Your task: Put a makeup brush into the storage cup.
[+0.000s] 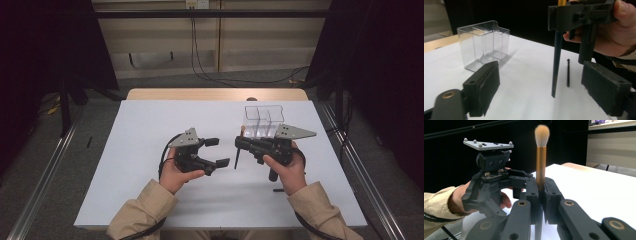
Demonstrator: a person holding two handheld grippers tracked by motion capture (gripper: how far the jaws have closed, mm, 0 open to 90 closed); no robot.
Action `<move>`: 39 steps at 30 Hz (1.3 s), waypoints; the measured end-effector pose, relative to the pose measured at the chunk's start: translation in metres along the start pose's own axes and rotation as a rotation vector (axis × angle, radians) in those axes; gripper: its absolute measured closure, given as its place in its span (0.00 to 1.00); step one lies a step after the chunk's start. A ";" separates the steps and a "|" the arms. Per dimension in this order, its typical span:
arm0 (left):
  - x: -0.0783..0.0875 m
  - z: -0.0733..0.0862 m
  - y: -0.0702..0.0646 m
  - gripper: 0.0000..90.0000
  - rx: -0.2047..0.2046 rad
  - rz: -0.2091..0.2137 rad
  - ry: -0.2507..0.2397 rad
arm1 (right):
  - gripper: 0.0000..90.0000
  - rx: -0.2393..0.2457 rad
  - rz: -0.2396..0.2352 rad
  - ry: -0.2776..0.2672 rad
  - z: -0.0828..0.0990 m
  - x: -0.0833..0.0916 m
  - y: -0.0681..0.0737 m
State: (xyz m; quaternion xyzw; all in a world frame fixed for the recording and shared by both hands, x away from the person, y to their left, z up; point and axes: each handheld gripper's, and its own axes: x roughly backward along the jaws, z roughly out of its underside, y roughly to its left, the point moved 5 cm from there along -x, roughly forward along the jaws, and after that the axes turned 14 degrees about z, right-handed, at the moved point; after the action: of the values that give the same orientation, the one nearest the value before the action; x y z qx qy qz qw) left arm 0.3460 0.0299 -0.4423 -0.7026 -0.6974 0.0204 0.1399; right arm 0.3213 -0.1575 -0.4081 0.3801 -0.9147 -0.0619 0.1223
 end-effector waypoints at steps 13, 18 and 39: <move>0.015 -0.001 0.003 0.03 -0.009 -0.039 0.013 | 0.93 0.004 0.004 0.002 -0.002 0.004 -0.002; 0.023 0.001 0.001 0.01 -0.045 -0.039 0.025 | 0.93 0.006 0.009 0.000 -0.003 0.005 -0.004; 0.073 0.012 0.001 0.01 -0.052 -0.128 0.075 | 0.93 0.010 0.013 -0.005 -0.005 0.006 -0.004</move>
State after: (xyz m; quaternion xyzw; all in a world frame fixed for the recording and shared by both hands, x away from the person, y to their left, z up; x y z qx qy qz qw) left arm 0.3459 0.1039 -0.4417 -0.6603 -0.7355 -0.0332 0.1485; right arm 0.3212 -0.1651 -0.4030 0.3747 -0.9177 -0.0576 0.1188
